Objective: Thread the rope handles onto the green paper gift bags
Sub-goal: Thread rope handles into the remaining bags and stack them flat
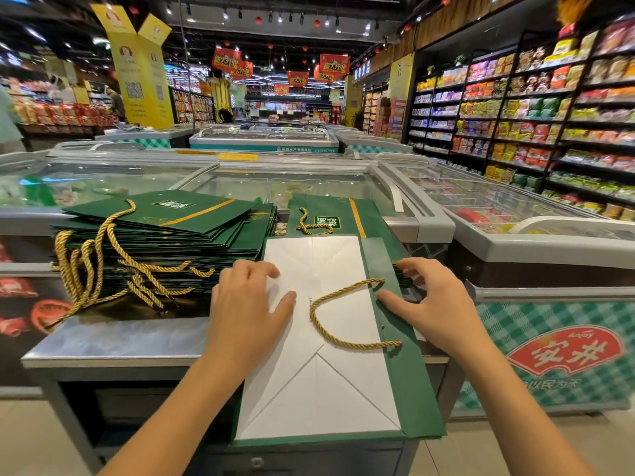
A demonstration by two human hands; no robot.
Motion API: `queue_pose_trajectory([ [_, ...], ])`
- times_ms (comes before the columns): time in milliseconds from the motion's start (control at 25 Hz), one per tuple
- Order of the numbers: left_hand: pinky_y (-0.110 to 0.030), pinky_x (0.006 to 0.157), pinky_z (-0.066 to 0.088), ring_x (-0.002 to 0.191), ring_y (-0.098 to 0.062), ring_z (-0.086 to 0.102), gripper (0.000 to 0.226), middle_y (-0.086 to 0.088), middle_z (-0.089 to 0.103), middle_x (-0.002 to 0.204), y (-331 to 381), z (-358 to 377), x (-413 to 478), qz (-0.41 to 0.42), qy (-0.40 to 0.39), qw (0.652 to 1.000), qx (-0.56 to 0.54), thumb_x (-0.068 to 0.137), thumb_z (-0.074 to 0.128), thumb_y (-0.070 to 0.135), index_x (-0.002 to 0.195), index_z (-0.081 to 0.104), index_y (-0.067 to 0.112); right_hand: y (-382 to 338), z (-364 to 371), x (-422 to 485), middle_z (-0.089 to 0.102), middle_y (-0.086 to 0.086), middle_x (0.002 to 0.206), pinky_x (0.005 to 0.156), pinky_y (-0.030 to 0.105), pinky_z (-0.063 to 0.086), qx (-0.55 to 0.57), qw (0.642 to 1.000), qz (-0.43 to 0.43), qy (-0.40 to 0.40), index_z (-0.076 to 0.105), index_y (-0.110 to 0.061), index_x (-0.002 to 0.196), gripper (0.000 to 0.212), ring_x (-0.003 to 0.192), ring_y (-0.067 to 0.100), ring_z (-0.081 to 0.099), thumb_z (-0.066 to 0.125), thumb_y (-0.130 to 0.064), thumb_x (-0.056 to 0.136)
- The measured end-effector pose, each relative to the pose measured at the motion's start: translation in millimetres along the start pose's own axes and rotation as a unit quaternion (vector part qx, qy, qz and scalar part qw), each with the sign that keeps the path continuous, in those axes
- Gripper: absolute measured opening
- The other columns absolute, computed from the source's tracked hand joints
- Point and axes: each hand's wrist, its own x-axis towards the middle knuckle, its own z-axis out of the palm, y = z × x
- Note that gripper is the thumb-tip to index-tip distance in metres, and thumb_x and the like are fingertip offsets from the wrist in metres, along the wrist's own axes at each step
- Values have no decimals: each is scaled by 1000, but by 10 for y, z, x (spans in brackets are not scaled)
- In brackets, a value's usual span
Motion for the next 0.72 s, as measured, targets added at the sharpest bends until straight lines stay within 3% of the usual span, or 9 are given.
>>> queue_pose_trajectory([
  [80,-38,90,37,107,-22,47,51,4,53,111,-30,-66,-54,-63,-24,996,55,90,60,57,125,51,22,-41,16,-3,63,-11,97,90,40,42,-107,994,12,11,71,-29,100,55,97,14,54,55,-77,79],
  [200,-42,90,42,96,-22,52,55,7,57,93,4,-149,-94,-125,-80,987,67,88,50,70,116,51,23,-136,-2,-28,60,-10,80,81,37,33,-185,982,20,-26,65,-28,73,53,92,19,50,47,-76,85],
  [320,-41,83,47,84,-20,58,43,9,56,80,31,-208,-87,-147,-105,983,10,90,56,63,108,51,24,-134,-66,-88,59,-11,83,84,37,30,-110,992,26,-52,63,-26,75,41,95,19,49,56,-63,90],
  [440,-35,66,44,68,-18,54,6,2,58,72,54,-335,-37,-148,-131,974,-115,95,62,30,98,59,34,-147,-127,-169,65,-5,82,81,36,39,-5,997,47,-61,67,-24,82,30,84,15,58,62,-52,92],
  [520,-30,64,44,67,-20,58,33,-10,62,73,85,-446,23,-151,-141,949,-240,94,60,10,91,62,43,-216,-200,-195,68,4,77,68,28,49,114,990,70,-44,71,-23,85,22,69,12,61,67,-43,93],
  [560,-24,63,47,69,-18,65,36,-9,70,75,107,-500,60,-159,-135,932,-296,94,61,5,91,65,41,-267,-253,-188,70,7,77,64,26,53,175,981,82,-30,73,-21,87,18,67,12,64,69,-37,93],
  [640,-18,63,51,76,-12,72,23,2,77,81,165,-585,171,-175,-89,912,-360,91,69,7,90,70,31,-362,-352,-131,75,4,78,63,22,57,276,955,105,6,76,-15,90,13,73,14,72,74,-27,92],
  [720,-22,64,50,77,-12,69,12,5,76,79,213,-629,321,-185,-51,908,-372,87,76,13,88,71,24,-455,-450,-24,77,2,79,61,17,53,325,936,130,44,77,-11,88,13,73,10,72,78,-24,89],
])
